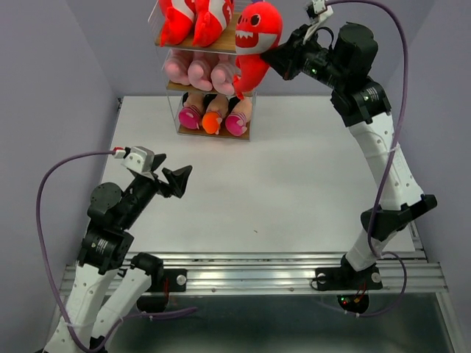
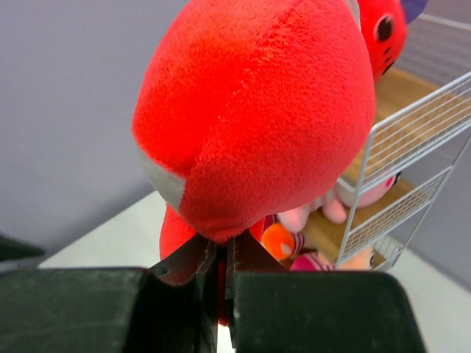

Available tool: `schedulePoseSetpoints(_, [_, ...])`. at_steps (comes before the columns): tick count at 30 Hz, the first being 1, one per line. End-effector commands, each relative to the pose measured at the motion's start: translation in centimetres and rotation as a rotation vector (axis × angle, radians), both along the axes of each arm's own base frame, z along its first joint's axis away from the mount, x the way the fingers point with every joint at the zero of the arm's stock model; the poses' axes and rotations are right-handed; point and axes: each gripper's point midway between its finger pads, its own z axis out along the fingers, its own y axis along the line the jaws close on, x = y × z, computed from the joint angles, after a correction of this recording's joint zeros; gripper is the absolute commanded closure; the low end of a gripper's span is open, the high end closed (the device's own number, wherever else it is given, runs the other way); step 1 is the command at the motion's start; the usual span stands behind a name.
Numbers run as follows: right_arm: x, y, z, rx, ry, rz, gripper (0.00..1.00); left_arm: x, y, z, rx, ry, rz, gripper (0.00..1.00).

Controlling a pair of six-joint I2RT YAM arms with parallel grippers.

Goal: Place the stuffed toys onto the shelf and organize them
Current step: Place the stuffed toy onto shelf

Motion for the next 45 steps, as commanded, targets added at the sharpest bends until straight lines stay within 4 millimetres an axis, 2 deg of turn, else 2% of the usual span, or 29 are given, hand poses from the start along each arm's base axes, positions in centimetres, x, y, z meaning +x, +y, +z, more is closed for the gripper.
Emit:
schedulePoseSetpoints(1, [2.2, -1.3, 6.5, 0.156, -0.149, -0.127, 0.99, -1.2, 1.2, 0.4, -0.024, -0.014, 0.046, 0.10])
schedulePoseSetpoints(5, [4.7, -1.1, 7.3, 0.196, -0.196, -0.182, 0.99, -2.0, 1.7, 0.0, -0.040, -0.019, 0.057, 0.10])
schedulePoseSetpoints(6, [5.8, -0.9, 6.9, 0.194, -0.199, -0.199, 0.99, -2.3, 1.9, 0.1, -0.049, -0.025, 0.061, 0.10])
schedulePoseSetpoints(8, [6.5, -0.9, 7.2, 0.207, -0.219, -0.212, 0.99, -2.4, 1.8, 0.0, -0.058, -0.030, 0.058, 0.10])
schedulePoseSetpoints(9, [7.7, -0.4, 6.3, 0.198, -0.208, -0.219, 0.99, -2.6, 1.9, 0.2, -0.070, -0.039, 0.060, 0.10])
schedulePoseSetpoints(11, [8.2, -0.7, 7.0, 0.212, -0.237, -0.241, 0.99, -2.5, 1.9, -0.1, -0.072, -0.033, 0.060, 0.10])
schedulePoseSetpoints(13, [9.3, -0.6, 6.4, 0.206, -0.236, -0.266, 0.99, -2.5, 1.9, -0.2, -0.075, -0.033, 0.061, 0.10])
schedulePoseSetpoints(15, [9.9, -1.1, 6.9, 0.206, -0.272, -0.307, 0.99, -2.5, 1.9, -0.3, -0.077, -0.032, 0.061, 0.10])
schedulePoseSetpoints(20, [10.6, -1.4, 6.7, 0.186, -0.299, -0.339, 0.99, -2.3, 1.8, -0.7, -0.084, -0.029, 0.064, 0.10])
schedulePoseSetpoints(27, [11.8, -1.4, 5.9, 0.156, -0.320, -0.367, 0.94, -2.4, 1.7, -1.2, -0.113, -0.025, 0.061, 0.10])
schedulePoseSetpoints(40, [13.9, -1.5, 4.8, 0.153, -0.325, -0.424, 0.70, -2.4, 1.3, -1.9, -0.141, -0.009, 0.040, 0.10])
schedulePoseSetpoints(45, [14.5, -1.8, 4.5, 0.129, -0.349, -0.454, 0.69, -2.4, 1.2, -2.0, -0.143, -0.006, 0.037, 0.10])
